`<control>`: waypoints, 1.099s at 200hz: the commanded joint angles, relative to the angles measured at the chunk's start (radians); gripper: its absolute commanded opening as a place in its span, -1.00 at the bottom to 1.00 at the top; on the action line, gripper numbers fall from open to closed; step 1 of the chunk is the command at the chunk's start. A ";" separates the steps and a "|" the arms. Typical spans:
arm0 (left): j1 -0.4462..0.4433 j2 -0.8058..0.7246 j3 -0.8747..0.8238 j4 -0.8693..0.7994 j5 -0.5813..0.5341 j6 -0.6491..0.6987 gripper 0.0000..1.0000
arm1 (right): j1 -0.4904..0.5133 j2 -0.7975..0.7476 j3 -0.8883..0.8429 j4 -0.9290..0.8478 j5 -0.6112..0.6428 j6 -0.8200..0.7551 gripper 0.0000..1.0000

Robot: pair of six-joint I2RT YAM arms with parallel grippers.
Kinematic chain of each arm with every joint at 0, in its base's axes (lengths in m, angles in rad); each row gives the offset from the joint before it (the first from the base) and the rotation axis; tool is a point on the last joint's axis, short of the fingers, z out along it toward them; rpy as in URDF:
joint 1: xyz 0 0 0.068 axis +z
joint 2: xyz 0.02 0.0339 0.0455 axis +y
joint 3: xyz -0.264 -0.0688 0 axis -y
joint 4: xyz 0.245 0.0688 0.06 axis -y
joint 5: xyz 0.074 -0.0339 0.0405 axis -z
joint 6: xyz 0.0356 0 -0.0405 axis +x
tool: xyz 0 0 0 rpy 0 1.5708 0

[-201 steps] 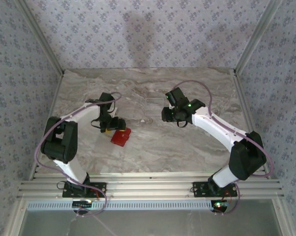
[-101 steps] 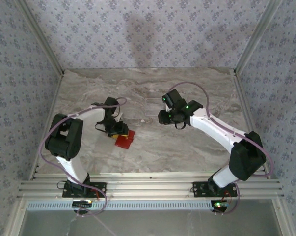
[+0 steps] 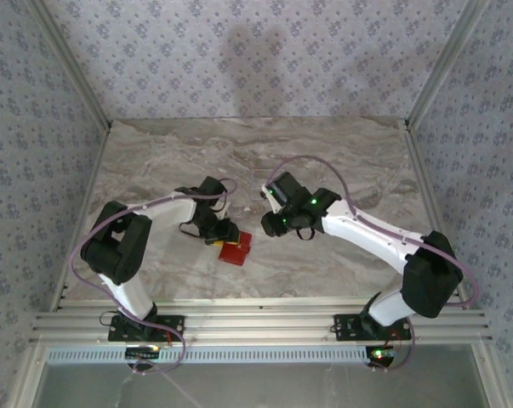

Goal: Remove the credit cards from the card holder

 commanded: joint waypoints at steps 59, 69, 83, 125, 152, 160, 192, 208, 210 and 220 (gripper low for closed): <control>-0.011 -0.128 -0.032 0.006 -0.042 -0.051 -0.13 | 0.057 0.031 -0.080 0.087 -0.191 -0.500 -0.36; -0.004 -0.138 -0.047 0.015 -0.035 -0.055 -0.15 | 0.066 0.057 -0.068 0.078 -0.188 -0.557 -0.37; 0.013 -0.145 -0.083 0.046 -0.012 -0.065 -0.18 | 0.067 0.092 -0.048 0.065 -0.210 -0.629 -0.36; 0.044 -0.158 -0.183 0.171 0.103 -0.106 -0.22 | 0.058 0.187 -0.024 0.093 -0.270 -0.771 -0.33; 0.056 -0.155 -0.218 0.201 0.107 -0.114 -0.27 | 0.057 0.245 -0.005 0.128 -0.291 -0.808 -0.25; 0.061 -0.153 -0.231 0.211 0.108 -0.116 -0.28 | 0.054 0.256 -0.011 0.156 -0.298 -0.814 -0.25; 0.084 -0.152 -0.269 0.244 0.125 -0.118 -0.36 | 0.051 0.308 -0.008 0.231 -0.320 -0.818 -0.25; 0.089 -0.150 -0.277 0.250 0.131 -0.116 -0.40 | 0.051 0.330 0.004 0.249 -0.317 -0.819 -0.25; 0.090 -0.150 -0.278 0.251 0.132 -0.116 -0.40 | 0.051 0.332 0.005 0.250 -0.316 -0.818 -0.25; 0.090 -0.149 -0.278 0.250 0.134 -0.114 -0.41 | 0.052 0.341 0.013 0.258 -0.314 -0.819 -0.25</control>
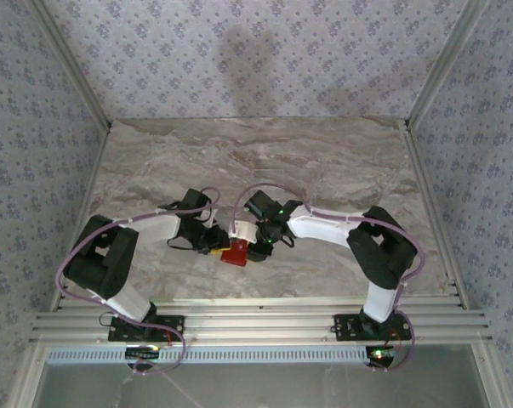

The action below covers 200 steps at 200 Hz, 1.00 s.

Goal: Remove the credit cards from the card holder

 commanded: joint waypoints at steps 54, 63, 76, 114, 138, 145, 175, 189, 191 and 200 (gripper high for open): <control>0.011 -0.011 -0.025 0.016 0.013 0.009 -0.44 | 0.005 0.074 0.065 0.053 -0.007 -0.032 -0.22; 0.012 -0.009 -0.025 0.018 0.015 0.006 -0.45 | 0.007 0.083 0.064 0.054 -0.006 -0.031 -0.21; 0.014 -0.006 -0.025 0.019 0.016 0.005 -0.45 | 0.011 0.098 0.098 0.060 -0.001 -0.033 -0.21; 0.017 -0.008 -0.026 0.016 0.017 0.009 -0.46 | 0.022 0.134 0.096 0.069 0.035 -0.029 -0.21; 0.018 -0.009 -0.026 0.016 0.018 0.011 -0.46 | 0.026 0.144 0.095 0.067 0.062 -0.030 -0.35; 0.018 -0.009 -0.026 0.016 0.018 0.011 -0.46 | 0.026 0.143 0.092 0.068 0.066 -0.031 -0.42; 0.019 -0.004 -0.022 0.009 0.012 0.013 -0.48 | 0.028 0.131 0.084 0.078 0.072 -0.029 -0.62; 0.020 0.000 -0.022 0.005 0.012 0.014 -0.50 | 0.031 0.115 0.082 0.095 0.077 -0.023 -0.69; 0.020 -0.001 -0.022 0.004 0.010 0.015 -0.50 | 0.032 0.113 0.082 0.098 0.077 -0.021 -0.70; 0.020 0.001 -0.022 0.001 0.007 0.014 -0.51 | 0.032 0.098 0.048 0.114 0.076 -0.015 -0.74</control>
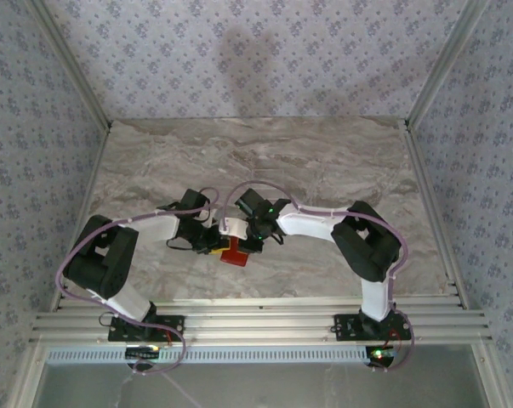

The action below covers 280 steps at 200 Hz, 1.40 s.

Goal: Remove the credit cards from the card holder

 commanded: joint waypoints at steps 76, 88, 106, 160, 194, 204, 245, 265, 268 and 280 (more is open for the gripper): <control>0.009 0.024 -0.007 -0.040 -0.032 0.017 -0.55 | 0.013 -0.139 -0.168 0.276 0.041 0.096 -0.94; 0.010 0.028 -0.006 -0.048 -0.038 0.020 -0.55 | 0.013 -0.159 -0.188 0.307 0.043 0.104 -0.95; 0.009 0.033 -0.002 -0.067 -0.051 0.028 -0.56 | 0.009 -0.180 -0.216 0.342 0.045 0.121 -0.97; 0.011 0.028 0.006 -0.093 -0.061 0.030 -0.55 | 0.004 -0.220 -0.248 0.357 0.080 0.176 -0.80; 0.011 -0.012 0.026 -0.104 -0.048 0.019 -0.42 | 0.019 -0.263 -0.220 0.278 0.153 0.310 -0.36; 0.011 -0.021 0.034 -0.103 -0.038 0.010 -0.39 | 0.020 -0.272 -0.211 0.252 0.169 0.362 -0.25; 0.010 -0.067 0.066 -0.121 -0.039 -0.008 -0.35 | 0.018 -0.295 -0.188 0.198 0.282 0.696 -0.16; 0.011 -0.094 0.072 -0.140 -0.068 -0.016 -0.32 | 0.011 -0.287 -0.159 0.148 0.289 0.896 -0.19; 0.011 -0.099 0.073 -0.142 -0.074 -0.018 -0.31 | 0.009 -0.283 -0.151 0.134 0.286 0.925 -0.20; 0.014 -0.114 0.074 -0.157 -0.104 -0.020 -0.30 | 0.007 -0.256 -0.107 0.068 0.257 1.022 -0.22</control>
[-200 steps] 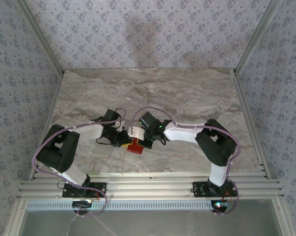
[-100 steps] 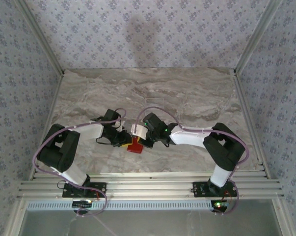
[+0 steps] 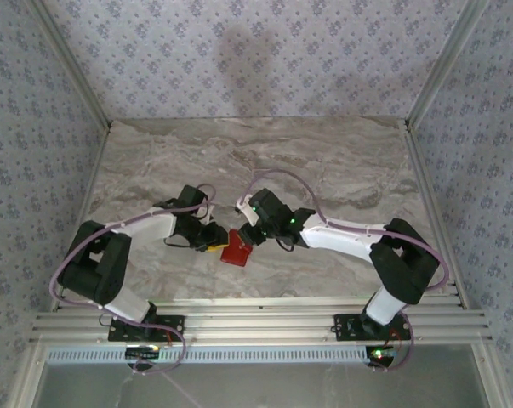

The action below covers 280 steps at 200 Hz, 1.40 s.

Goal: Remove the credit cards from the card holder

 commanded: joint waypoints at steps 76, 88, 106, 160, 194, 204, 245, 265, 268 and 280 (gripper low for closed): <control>0.039 -0.149 -0.007 -0.097 -0.153 -0.007 -0.26 | 0.028 0.154 0.227 -0.330 0.042 0.679 0.02; 0.044 -0.159 -0.014 -0.098 -0.150 -0.006 -0.26 | 0.036 0.184 0.254 -0.372 0.071 0.726 0.10; 0.048 -0.176 -0.023 -0.101 -0.148 -0.002 -0.25 | 0.053 0.223 0.299 -0.436 0.120 0.769 0.21; 0.053 -0.196 -0.042 -0.100 -0.143 -0.002 -0.25 | 0.079 0.322 0.383 -0.535 0.147 0.808 0.36; 0.055 -0.190 -0.046 -0.079 -0.116 -0.010 -0.24 | 0.085 0.337 0.391 -0.552 0.146 0.812 0.30; 0.055 -0.189 -0.044 -0.077 -0.113 -0.012 -0.24 | 0.087 0.332 0.391 -0.560 0.152 0.812 0.28; 0.055 -0.177 -0.039 -0.076 -0.115 -0.010 -0.24 | 0.092 0.291 0.367 -0.567 0.181 0.825 0.14; 0.056 -0.174 -0.038 -0.074 -0.116 -0.014 -0.24 | 0.091 0.273 0.355 -0.570 0.179 0.833 0.04; 0.055 -0.174 -0.039 -0.073 -0.115 -0.015 -0.24 | 0.091 0.270 0.353 -0.573 0.179 0.836 0.03; 0.056 -0.173 -0.037 -0.072 -0.114 -0.016 -0.24 | 0.091 0.257 0.340 -0.572 0.175 0.846 -0.04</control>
